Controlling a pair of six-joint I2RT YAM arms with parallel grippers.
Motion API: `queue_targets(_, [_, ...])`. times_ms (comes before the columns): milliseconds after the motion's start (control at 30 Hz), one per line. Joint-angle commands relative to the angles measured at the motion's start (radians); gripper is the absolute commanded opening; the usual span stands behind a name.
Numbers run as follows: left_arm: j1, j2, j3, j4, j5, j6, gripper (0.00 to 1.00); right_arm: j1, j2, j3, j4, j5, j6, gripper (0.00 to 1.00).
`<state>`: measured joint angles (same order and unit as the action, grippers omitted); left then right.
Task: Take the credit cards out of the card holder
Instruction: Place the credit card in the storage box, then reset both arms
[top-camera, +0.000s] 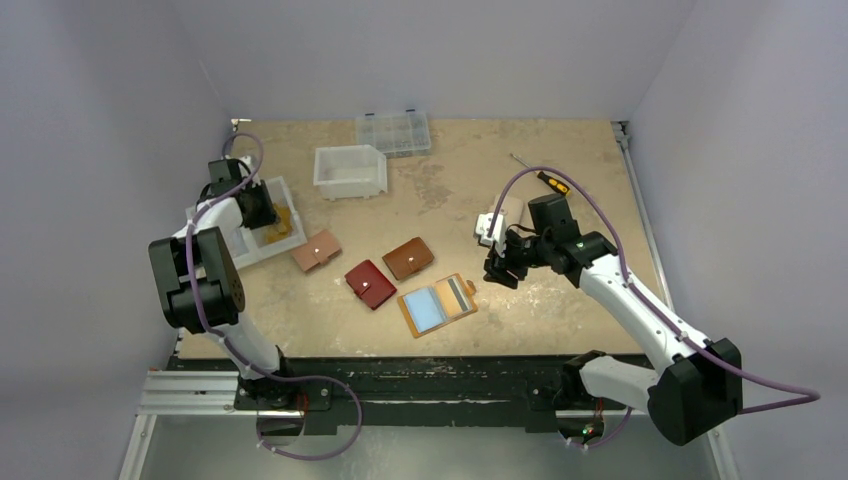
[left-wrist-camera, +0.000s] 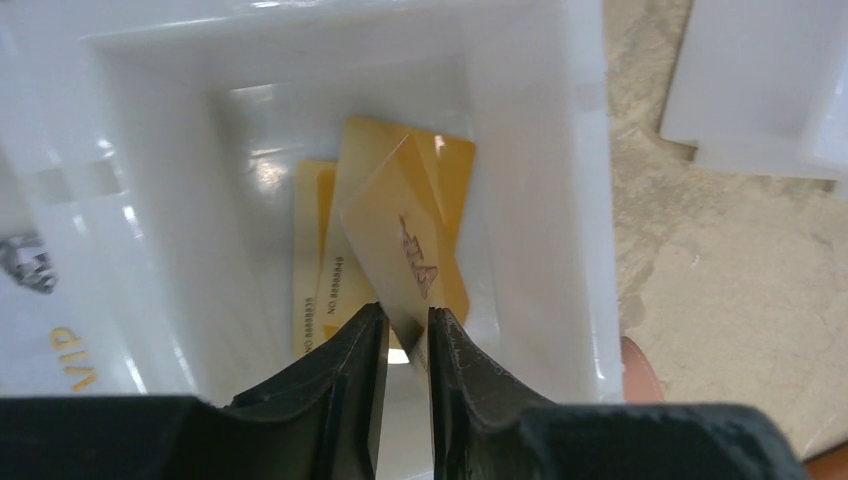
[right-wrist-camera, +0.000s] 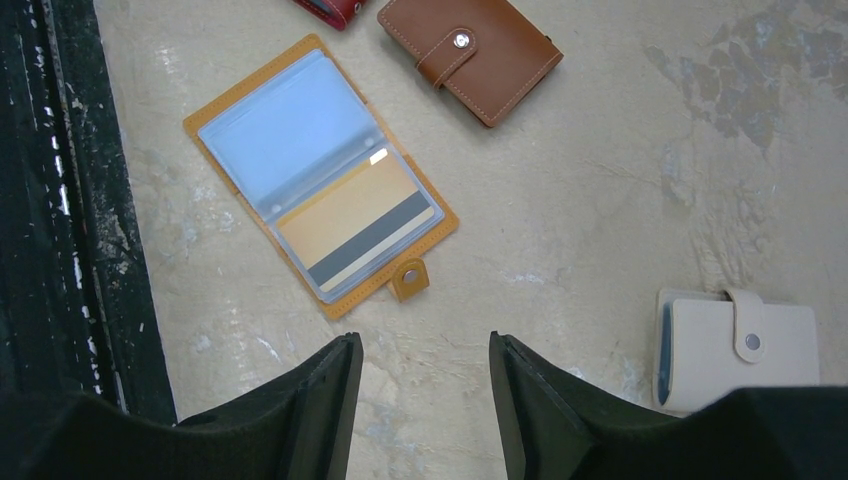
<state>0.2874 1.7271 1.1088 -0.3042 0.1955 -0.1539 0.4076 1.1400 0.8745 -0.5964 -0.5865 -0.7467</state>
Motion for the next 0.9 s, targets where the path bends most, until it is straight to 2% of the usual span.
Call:
queue_targets(0, [0.008,-0.071,0.05,-0.016,-0.129,-0.066,0.25,0.005,0.006,-0.005,0.012,-0.013,-0.013,0.57])
queue_targets(133, [0.008,-0.203,0.021,0.027,-0.139,-0.095,0.27,0.005,0.006,-0.006,0.012,-0.013,-0.014,0.57])
queue_targets(300, [0.007,-0.422,-0.04,0.063,-0.142,-0.12,0.42,0.005,0.009,-0.006,0.008,-0.016,-0.02,0.57])
queue_targets(367, [0.008,-0.514,-0.097,0.084,-0.14,-0.157,0.58,0.005,0.01,-0.005,0.003,-0.023,-0.024,0.57])
queue_targets(467, [0.007,-0.645,-0.227,0.14,-0.079,-0.234,0.87,0.004,0.011,-0.006,-0.004,-0.037,-0.036,0.58])
queue_targets(500, [0.007,-0.686,-0.263,0.162,-0.024,-0.255,0.9,0.004,0.009,-0.006,-0.006,-0.04,-0.04,0.58])
queue_targets(600, [0.006,-0.771,-0.354,0.205,0.18,-0.296,0.91,0.002,0.008,-0.008,-0.01,-0.043,-0.054,0.58])
queue_targets(700, [-0.013,-0.84,-0.41,0.217,0.32,-0.36,0.91,-0.001,0.009,-0.008,-0.014,-0.042,-0.067,0.59])
queue_targets(767, [-0.071,-0.873,-0.42,0.206,0.341,-0.371,0.91,-0.005,0.01,-0.008,-0.017,-0.042,-0.072,0.59])
queue_targets(867, [-0.217,-0.879,-0.393,0.134,0.303,-0.339,0.9,-0.016,0.016,-0.006,-0.024,-0.048,-0.083,0.6])
